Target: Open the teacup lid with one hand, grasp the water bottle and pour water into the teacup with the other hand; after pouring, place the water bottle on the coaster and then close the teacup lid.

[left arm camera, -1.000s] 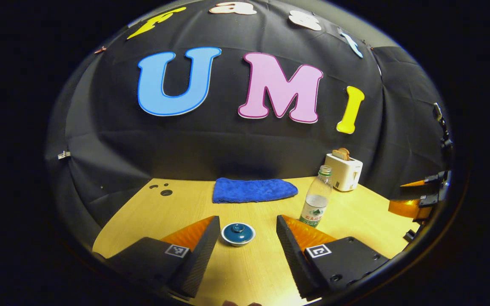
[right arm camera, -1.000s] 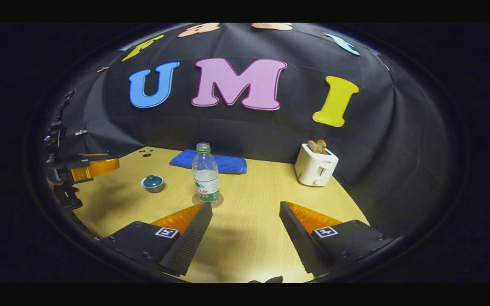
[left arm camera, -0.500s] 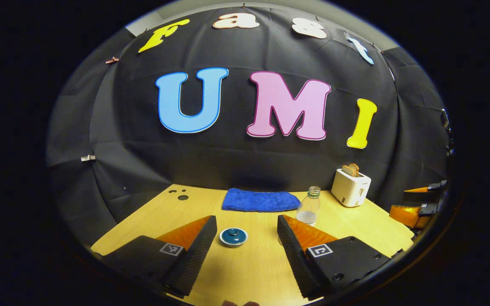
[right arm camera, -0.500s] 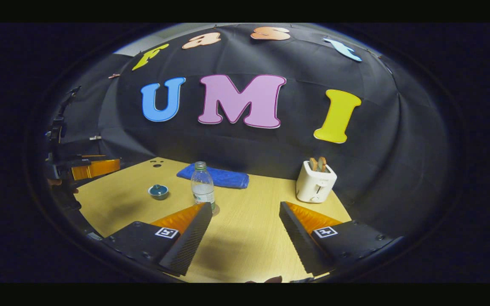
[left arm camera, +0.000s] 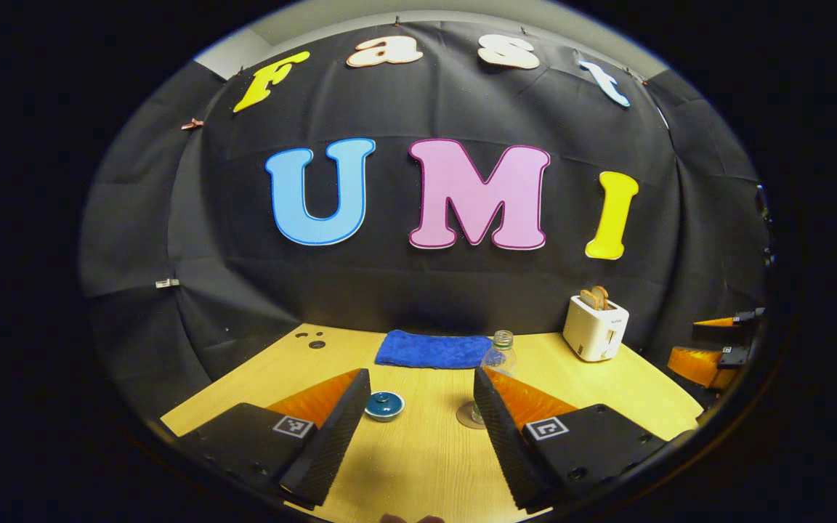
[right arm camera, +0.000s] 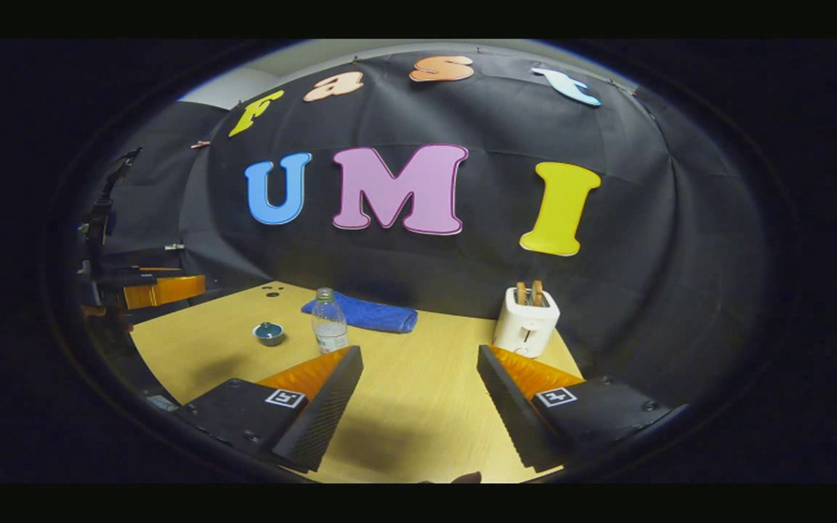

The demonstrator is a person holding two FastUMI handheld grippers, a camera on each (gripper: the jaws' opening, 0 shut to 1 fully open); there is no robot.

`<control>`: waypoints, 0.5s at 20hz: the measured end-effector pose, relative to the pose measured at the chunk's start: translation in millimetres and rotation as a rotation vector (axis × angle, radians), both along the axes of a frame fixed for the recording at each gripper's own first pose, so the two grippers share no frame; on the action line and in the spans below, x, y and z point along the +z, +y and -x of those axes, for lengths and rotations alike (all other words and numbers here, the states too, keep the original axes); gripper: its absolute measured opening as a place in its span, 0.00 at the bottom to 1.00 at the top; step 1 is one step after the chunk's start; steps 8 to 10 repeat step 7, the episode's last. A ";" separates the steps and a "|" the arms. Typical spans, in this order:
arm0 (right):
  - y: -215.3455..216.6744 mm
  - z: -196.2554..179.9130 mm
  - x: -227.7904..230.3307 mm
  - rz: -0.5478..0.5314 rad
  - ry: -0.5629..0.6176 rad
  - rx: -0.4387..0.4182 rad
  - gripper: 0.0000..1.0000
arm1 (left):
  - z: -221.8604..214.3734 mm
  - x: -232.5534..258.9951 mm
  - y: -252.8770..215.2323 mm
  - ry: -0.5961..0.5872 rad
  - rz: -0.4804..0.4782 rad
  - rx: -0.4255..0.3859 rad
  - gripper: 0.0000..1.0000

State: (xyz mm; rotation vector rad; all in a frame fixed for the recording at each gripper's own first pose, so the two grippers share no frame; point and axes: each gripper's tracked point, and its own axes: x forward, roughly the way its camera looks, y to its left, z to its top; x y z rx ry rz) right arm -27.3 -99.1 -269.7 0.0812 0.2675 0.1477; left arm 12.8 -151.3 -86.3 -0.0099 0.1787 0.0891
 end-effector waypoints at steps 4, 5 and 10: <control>-10.2 2.7 5.4 -0.003 -0.018 0.003 0.99 | 2.2 1.1 -13.4 0.004 -0.015 -0.013 0.90; -11.1 3.5 6.3 -0.002 -0.021 0.004 0.99 | 3.2 1.0 -15.7 0.001 -0.018 -0.015 0.90; -14.3 5.2 6.7 -0.005 -0.024 0.007 0.99 | 3.8 2.0 -20.1 0.001 -0.024 -0.018 0.90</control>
